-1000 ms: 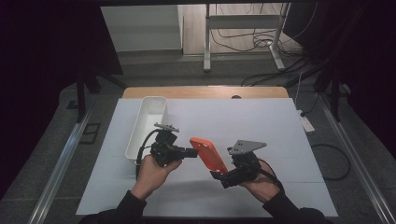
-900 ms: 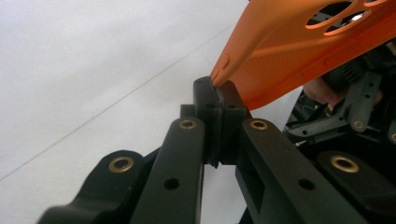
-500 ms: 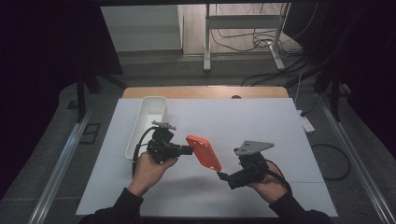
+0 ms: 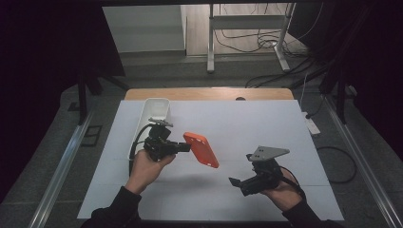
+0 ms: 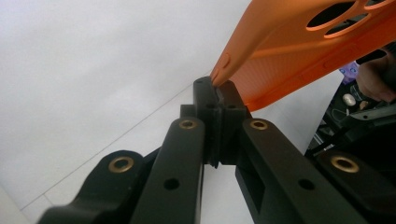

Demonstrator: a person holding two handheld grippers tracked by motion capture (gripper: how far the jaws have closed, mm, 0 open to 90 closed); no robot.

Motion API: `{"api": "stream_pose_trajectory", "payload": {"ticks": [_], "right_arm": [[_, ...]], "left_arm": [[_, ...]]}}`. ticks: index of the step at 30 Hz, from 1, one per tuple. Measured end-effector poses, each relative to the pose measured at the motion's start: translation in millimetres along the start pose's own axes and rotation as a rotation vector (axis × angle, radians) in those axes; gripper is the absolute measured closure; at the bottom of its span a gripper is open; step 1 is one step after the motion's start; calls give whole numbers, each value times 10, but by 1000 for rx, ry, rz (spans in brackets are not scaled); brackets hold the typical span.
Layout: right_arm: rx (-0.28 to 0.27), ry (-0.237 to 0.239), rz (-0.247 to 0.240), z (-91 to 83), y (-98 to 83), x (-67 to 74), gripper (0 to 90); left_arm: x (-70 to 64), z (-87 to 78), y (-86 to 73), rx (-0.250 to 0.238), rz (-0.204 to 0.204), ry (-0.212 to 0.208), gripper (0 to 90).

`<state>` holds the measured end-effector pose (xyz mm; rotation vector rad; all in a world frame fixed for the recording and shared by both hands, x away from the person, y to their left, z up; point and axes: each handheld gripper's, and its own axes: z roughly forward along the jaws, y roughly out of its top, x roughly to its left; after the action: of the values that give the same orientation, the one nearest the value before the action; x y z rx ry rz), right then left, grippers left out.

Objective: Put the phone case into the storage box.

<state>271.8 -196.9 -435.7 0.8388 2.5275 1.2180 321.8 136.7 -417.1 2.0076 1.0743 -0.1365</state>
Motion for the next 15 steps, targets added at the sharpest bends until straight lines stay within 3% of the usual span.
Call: {"api": "stream_pose_trajectory", "payload": {"ticks": [15], "right_arm": [[-1,-6,21,-94,-87,-23,0]], "left_arm": [[75,-69,70,2,1,23,889]]}}
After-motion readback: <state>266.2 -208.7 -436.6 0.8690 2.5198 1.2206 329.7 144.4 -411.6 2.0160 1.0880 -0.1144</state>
